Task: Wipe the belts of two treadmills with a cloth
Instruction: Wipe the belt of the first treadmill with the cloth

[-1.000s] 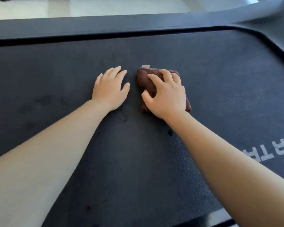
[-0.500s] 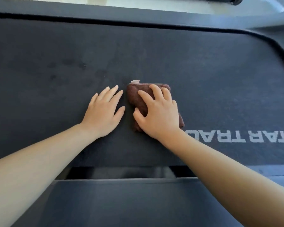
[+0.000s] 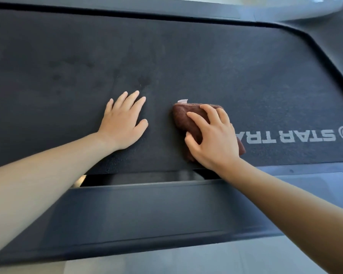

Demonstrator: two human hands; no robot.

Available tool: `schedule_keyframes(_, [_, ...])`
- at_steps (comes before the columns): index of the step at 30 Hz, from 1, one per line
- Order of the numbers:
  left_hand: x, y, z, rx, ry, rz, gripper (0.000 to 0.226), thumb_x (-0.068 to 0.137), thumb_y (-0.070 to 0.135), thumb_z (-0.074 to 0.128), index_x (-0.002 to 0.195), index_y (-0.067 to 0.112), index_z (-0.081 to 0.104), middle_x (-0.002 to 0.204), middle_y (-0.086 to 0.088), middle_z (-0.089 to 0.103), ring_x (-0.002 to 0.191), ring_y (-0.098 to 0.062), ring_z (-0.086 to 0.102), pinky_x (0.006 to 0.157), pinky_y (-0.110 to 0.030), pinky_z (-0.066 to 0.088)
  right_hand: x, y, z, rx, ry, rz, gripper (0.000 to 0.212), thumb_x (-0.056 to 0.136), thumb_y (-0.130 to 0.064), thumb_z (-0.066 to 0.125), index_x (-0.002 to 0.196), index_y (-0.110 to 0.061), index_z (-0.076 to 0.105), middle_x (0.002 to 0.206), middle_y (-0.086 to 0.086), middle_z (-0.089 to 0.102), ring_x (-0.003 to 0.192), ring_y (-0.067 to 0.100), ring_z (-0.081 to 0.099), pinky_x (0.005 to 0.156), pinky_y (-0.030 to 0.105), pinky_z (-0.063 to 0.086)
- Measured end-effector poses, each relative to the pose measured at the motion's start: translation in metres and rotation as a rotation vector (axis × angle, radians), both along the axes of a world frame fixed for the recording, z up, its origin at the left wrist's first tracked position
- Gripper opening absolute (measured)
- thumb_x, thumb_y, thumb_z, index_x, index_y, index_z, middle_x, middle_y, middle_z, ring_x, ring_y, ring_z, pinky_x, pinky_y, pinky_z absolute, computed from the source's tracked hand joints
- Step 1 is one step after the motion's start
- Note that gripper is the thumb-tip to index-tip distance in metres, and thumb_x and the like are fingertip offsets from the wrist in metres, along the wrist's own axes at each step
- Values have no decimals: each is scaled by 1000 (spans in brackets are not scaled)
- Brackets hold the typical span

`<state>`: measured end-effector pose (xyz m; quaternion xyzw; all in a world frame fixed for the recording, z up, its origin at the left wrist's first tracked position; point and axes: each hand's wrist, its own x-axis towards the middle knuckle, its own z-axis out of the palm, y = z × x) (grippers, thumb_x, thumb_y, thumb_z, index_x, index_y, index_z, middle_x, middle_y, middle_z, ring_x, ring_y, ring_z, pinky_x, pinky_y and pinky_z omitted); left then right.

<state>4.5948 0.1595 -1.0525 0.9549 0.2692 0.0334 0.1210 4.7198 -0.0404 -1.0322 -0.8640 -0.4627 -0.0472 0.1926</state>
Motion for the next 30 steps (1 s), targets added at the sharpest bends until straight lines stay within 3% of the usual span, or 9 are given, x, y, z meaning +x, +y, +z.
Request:
schedule_keyframes(5, [-15, 8, 2, -16, -24, -87, 55, 95, 31, 38, 148, 21, 23, 158, 1, 14, 145, -20, 6, 116, -44, 6, -34, 16, -3, -26, -31, 82, 45, 80, -43, 50, 118, -23, 61, 134, 7, 48, 122, 33, 38, 83, 45, 41])
schedule_keyframes(8, [-23, 16, 2, -39, -64, -102, 54, 95, 25, 40, 147, 20, 27, 157, 1, 18, 145, -20, 8, 115, -44, 6, -37, 36, -2, -74, -19, 33, 45, 82, -45, 47, 122, -26, 58, 138, 4, 44, 126, 33, 33, 88, 47, 37])
schedule_keyframes(12, [-17, 27, 0, 5, -44, -90, 55, 96, 32, 37, 148, 18, 23, 157, 2, 17, 145, -17, 7, 116, -45, 5, -31, 74, -4, -131, -11, -48, 49, 87, -49, 42, 130, -28, 48, 145, 2, 34, 132, 31, 24, 96, 49, 31])
schedule_keyframes(17, [4, 59, -1, -6, -46, 59, 57, 97, 37, 35, 148, 16, 20, 157, 2, 15, 145, -18, 7, 116, -42, 7, -12, 116, -8, -103, -6, -113, 49, 88, -49, 41, 131, -27, 48, 147, 4, 32, 134, 32, 23, 100, 53, 29])
schedule_keyframes(23, [49, 97, -3, 1, -32, 33, 60, 95, 42, 36, 148, 21, 20, 158, 3, 13, 145, -16, 6, 117, -44, 6, 25, 168, -11, -62, -17, -141, 47, 88, -49, 42, 128, -24, 51, 146, 6, 35, 133, 32, 24, 100, 53, 29])
schedule_keyframes(30, [117, 159, 3, -8, -31, -32, 52, 98, 33, 35, 148, 22, 25, 157, 0, 19, 144, -18, 10, 116, -45, 8, 73, 232, -10, -83, -8, -206, 46, 90, -49, 40, 127, -23, 50, 146, 6, 33, 133, 31, 23, 99, 52, 29])
